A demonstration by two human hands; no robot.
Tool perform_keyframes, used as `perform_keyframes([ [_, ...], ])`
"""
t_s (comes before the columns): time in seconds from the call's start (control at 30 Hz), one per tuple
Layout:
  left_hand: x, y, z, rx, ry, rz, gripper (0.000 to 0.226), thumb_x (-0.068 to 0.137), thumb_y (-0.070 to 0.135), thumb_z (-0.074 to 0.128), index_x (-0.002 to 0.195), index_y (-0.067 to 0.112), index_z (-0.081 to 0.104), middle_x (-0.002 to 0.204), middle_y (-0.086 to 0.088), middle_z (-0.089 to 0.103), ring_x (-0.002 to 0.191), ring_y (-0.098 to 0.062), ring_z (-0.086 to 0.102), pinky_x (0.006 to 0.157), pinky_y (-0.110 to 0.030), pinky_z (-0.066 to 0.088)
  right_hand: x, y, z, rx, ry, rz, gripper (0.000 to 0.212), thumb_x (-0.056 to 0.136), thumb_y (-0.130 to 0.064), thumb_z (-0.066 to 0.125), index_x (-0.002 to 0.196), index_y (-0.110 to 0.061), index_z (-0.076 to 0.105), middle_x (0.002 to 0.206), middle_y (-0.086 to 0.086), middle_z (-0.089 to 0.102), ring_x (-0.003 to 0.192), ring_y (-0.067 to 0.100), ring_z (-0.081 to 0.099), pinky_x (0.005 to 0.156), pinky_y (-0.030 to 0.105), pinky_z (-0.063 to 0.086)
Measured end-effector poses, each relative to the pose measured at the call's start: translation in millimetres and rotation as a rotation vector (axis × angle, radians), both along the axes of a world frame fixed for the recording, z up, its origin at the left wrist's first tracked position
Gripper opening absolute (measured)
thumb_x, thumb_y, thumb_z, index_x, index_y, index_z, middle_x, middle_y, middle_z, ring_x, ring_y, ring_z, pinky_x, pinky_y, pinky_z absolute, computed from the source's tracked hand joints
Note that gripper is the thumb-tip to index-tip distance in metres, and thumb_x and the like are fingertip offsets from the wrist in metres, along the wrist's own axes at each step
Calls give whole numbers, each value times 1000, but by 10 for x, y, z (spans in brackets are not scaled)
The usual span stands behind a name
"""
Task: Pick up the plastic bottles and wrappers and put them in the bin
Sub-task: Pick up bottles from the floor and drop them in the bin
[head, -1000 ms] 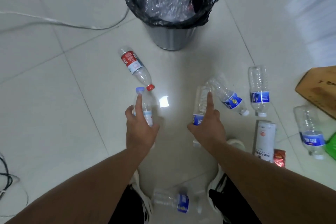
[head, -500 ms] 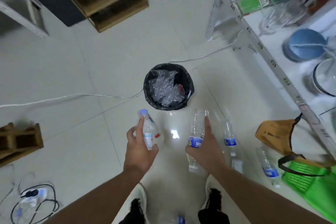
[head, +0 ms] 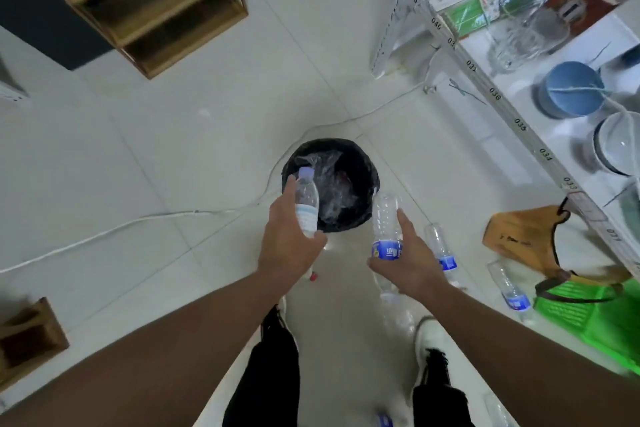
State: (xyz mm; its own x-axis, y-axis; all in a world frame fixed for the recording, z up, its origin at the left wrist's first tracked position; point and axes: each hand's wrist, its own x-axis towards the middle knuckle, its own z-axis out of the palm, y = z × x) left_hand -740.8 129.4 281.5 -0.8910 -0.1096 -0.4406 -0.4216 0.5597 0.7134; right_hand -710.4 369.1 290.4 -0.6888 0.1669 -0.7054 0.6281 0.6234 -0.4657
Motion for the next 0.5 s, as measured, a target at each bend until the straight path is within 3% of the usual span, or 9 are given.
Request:
perform_keyframes([
  [0.1, -216, -295, 34, -32, 6, -79, 110, 73, 30, 84, 159, 52, 18, 143, 13, 39, 108, -9, 56, 78, -26, 52, -111, -209, 22, -20, -20, -75, 124, 73, -43, 86, 161, -64, 1, 112, 3, 65, 90, 18, 70, 74, 47, 66],
  [0.2, -355, -437, 50, -90, -26, -151, 102, 74, 33, 86, 153, 46, 24, 137, 7, 34, 95, -5, 59, 66, -23, 50, -174, -382, 78, -49, -37, -160, 123, 73, -43, 87, 163, -59, 5, 116, 1, 65, 92, 19, 70, 77, 50, 66],
  [0.27, -455, -461, 31, -103, -43, -175, 100, 75, 31, 86, 152, 47, 25, 129, 5, 32, 93, -14, 62, 62, -23, 49, -214, -461, 120, -51, -37, -171, 122, 73, -42, 86, 164, -57, 6, 111, 1, 67, 89, 18, 71, 76, 50, 66],
  [0.5, -844, -274, -217, -137, -77, -247, 102, 78, 37, 87, 161, 36, 28, 126, -2, 51, 100, -18, 58, 71, -25, 48, -569, -524, -173, -53, -35, -132, 113, 73, -48, 84, 164, -48, 16, 126, 2, 64, 105, 21, 68, 91, 49, 62],
])
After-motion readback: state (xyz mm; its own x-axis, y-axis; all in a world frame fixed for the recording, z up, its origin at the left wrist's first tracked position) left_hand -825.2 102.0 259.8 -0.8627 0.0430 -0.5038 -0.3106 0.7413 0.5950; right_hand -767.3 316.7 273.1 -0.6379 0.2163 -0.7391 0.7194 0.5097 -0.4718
